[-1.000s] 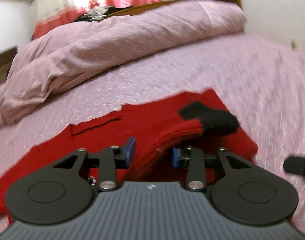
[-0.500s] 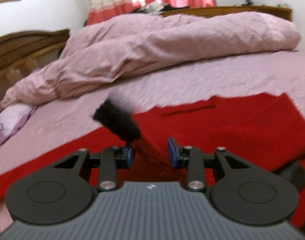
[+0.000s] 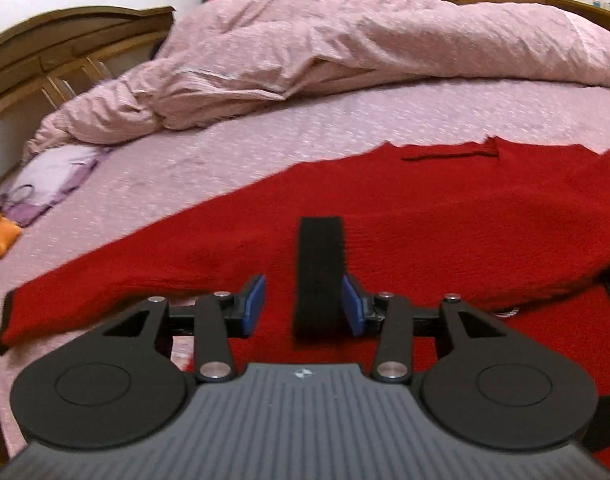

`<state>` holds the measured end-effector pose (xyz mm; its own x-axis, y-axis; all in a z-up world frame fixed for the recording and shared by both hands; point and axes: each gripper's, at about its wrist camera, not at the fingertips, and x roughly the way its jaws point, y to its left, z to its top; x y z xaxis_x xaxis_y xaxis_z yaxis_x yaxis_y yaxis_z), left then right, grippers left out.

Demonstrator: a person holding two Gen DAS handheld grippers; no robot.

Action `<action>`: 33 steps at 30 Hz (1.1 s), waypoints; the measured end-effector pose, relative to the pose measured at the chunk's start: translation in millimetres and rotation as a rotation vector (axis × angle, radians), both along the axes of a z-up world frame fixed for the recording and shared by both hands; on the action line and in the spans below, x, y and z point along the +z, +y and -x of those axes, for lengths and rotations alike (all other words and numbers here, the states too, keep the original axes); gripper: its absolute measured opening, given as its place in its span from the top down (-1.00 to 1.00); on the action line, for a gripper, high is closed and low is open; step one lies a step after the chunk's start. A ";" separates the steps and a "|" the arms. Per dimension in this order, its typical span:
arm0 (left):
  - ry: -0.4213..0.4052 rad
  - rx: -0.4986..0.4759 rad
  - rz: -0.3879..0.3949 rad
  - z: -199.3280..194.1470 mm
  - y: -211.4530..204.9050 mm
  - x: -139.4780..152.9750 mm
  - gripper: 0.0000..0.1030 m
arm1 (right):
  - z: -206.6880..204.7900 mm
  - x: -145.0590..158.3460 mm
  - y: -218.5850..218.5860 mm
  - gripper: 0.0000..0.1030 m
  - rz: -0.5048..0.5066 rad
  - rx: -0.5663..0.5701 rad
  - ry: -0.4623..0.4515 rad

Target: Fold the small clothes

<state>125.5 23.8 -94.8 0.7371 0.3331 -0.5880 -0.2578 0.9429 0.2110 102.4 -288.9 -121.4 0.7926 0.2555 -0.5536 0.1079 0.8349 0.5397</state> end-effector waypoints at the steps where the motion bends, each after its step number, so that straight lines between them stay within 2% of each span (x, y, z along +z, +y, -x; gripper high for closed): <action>1: -0.008 0.003 0.005 2.8 4.1 1.7 0.03 | 0.2 0.5 2.4 -0.41 0.003 0.005 0.001; 8: -0.036 -0.003 0.112 -1.2 25.8 8.3 -0.05 | -1.4 1.2 22.1 -0.41 0.023 0.048 0.020; 14: -0.010 -0.049 0.220 -20.3 38.7 -1.8 -0.17 | -4.9 -3.2 33.8 -0.41 0.049 0.075 0.042; 24: 0.020 -0.075 0.257 -41.5 44.3 -24.5 -0.20 | -12.6 -19.8 43.4 -0.41 0.064 0.092 0.102; 33: 0.016 -0.124 0.219 -61.7 32.8 -33.0 -0.19 | -17.0 -26.0 43.3 -0.41 0.068 0.100 0.097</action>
<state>187.2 56.5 -127.8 0.7544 0.1046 -0.6480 -0.1358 0.9907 0.0018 119.4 -245.6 -147.4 0.7068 0.2897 -0.6453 0.0715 0.8784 0.4726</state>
